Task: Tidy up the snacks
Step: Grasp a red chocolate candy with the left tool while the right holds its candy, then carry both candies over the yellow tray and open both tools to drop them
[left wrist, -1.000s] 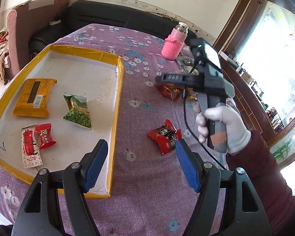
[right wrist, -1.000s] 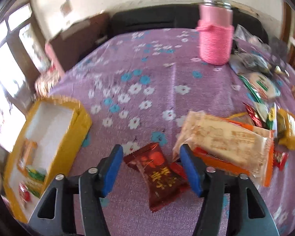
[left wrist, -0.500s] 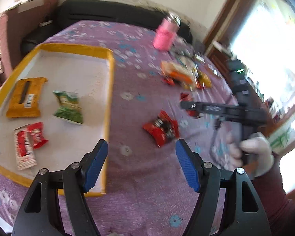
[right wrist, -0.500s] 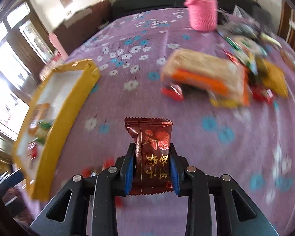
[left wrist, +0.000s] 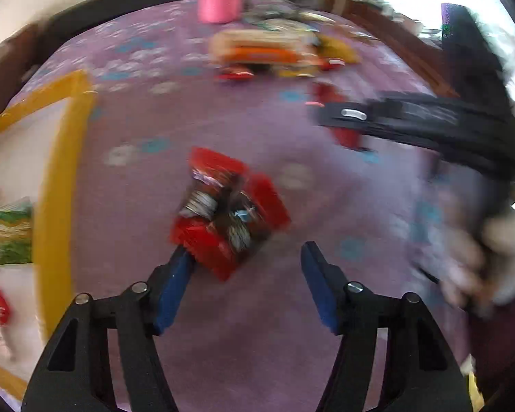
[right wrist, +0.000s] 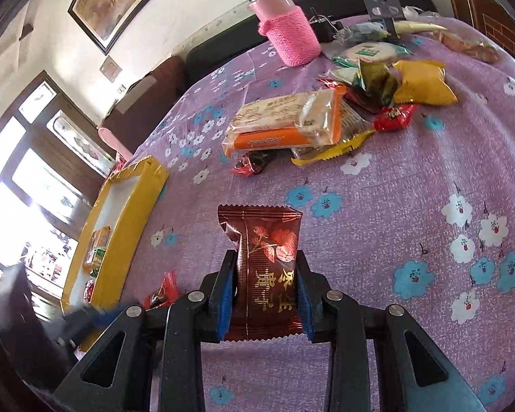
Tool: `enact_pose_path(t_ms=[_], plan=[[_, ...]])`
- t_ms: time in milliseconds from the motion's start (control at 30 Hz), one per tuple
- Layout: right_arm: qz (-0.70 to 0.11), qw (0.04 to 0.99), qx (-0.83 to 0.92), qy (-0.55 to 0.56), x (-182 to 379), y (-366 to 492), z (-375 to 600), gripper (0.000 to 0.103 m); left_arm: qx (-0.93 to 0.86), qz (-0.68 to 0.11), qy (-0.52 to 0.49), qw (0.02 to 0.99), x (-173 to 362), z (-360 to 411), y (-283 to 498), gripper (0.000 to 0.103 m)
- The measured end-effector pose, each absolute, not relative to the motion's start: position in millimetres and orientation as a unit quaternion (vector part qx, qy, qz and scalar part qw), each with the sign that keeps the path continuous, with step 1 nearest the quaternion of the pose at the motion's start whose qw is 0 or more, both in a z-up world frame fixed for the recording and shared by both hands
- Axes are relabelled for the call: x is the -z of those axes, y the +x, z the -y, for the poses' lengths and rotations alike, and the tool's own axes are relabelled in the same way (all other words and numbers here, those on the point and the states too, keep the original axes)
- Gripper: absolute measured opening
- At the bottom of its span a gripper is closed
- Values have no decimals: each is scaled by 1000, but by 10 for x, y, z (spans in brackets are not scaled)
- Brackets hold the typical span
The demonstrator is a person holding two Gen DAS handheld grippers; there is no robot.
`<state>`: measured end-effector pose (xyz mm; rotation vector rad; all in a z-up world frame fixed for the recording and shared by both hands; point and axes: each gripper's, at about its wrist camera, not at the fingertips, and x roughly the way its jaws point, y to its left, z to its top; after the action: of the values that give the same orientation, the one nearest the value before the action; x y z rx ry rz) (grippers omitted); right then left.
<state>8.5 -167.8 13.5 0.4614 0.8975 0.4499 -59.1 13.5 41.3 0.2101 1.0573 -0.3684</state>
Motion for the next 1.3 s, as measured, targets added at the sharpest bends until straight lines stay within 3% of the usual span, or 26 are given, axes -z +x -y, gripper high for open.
enact_pose_path(t_ms=[400, 433, 467, 500, 533, 900, 1300], plan=[[-435, 848, -208, 221, -48, 62, 1664, 34, 149, -464, 134, 863, -428, -28, -486, 63], [-435, 848, -208, 222, -50, 64, 1669, 35, 150, -465, 151, 860, -398, 31, -470, 58], [-434, 848, -208, 223, -50, 62, 1672, 35, 154, -465, 163, 857, -381, 62, -489, 35], [-434, 848, -208, 224, -50, 59, 1674, 35, 161, -473, 170, 850, -354, 119, -475, 24], [-433, 847, -208, 226, -44, 53, 1675, 35, 165, -472, 163, 850, -369, 130, -473, 22], [-430, 856, -204, 205, -61, 36, 1602, 36, 140, -463, 146, 863, -362, 175, -374, 23], [-407, 880, -182, 164, -121, -31, 1530, 33, 112, -427, 7, 897, -890, -614, -732, 21]])
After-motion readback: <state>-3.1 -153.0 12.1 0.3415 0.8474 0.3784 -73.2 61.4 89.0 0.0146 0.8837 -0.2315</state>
